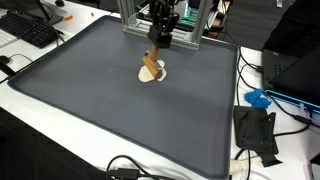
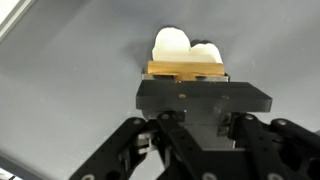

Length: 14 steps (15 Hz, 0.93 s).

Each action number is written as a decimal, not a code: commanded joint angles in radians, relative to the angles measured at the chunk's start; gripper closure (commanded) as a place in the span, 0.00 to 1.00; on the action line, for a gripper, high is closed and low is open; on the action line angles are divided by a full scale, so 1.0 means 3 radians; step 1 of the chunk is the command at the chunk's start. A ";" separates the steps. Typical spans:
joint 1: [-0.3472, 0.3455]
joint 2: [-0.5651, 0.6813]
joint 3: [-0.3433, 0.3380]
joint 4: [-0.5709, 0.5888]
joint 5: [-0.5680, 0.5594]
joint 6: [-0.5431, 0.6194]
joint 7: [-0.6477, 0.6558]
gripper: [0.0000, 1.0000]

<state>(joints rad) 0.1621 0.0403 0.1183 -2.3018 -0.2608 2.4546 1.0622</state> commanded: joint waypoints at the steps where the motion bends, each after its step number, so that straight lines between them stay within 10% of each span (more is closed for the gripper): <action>1: 0.0013 0.0084 0.0065 -0.0135 0.0462 -0.0217 -0.0387 0.78; 14: -0.0014 -0.0078 0.0074 -0.0144 0.0530 -0.0308 -0.0886 0.78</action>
<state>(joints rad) 0.1667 0.0205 0.1432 -2.2991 -0.1271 2.3583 0.8718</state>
